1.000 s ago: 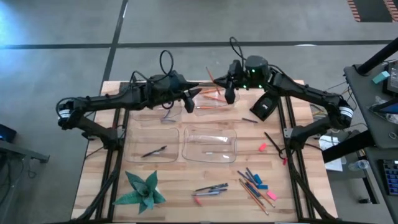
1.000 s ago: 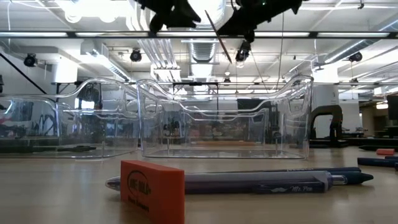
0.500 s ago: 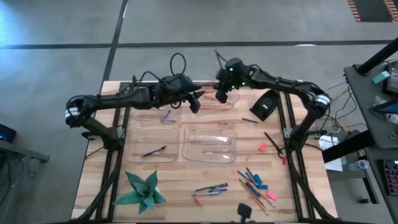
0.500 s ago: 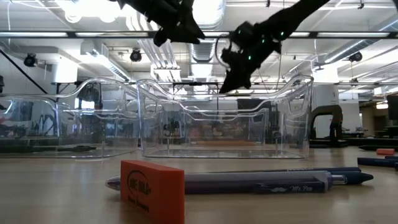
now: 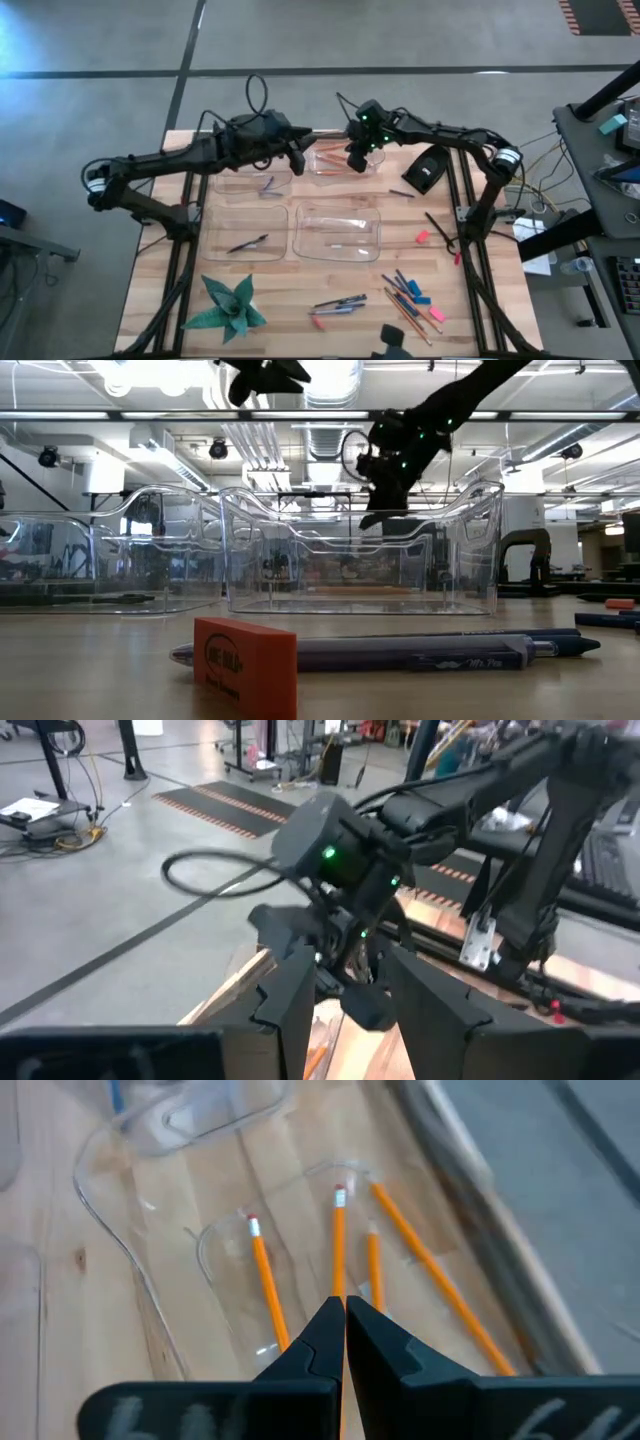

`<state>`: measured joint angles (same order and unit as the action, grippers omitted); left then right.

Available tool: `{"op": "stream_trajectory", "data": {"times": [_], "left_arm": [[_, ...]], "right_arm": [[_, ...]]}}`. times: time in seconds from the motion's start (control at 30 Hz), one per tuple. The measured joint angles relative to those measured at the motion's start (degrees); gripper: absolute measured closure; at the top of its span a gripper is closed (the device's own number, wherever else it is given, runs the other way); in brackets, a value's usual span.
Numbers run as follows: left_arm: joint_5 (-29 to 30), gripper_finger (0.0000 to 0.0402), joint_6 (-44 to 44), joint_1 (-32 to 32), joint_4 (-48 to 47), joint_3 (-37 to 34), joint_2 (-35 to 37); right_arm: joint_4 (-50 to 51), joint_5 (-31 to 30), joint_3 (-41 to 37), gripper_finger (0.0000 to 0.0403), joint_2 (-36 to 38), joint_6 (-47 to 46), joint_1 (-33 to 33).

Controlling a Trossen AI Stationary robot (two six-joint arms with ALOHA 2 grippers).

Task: Sort crayons/erasers/pens/pencils in bins
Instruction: Put the blue crayon into the top left transparent bin

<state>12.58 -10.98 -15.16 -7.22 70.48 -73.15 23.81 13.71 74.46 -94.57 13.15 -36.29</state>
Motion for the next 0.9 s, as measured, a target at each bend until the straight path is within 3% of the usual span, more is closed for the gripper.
{"op": "stream_trajectory", "data": {"times": [0.3, 0.6, 0.9], "left_arm": [[0.04, 0.0285, -0.85, 0.16, -4.56, 0.0, 3.83], [1.38, 0.0285, -0.24, 0.15, -5.92, 0.0, 4.94], [1.38, 0.0285, -0.24, 0.15, -6.93, 0.0, 4.94]], "right_arm": [[17.34, -6.13, 0.0, 0.0384, 13.26, -4.77, -0.01], [35.33, -6.24, -2.14, 0.0288, 19.24, -11.64, 0.02], [38.62, -3.14, -10.96, 0.0222, 21.57, -5.88, 0.02]]}}
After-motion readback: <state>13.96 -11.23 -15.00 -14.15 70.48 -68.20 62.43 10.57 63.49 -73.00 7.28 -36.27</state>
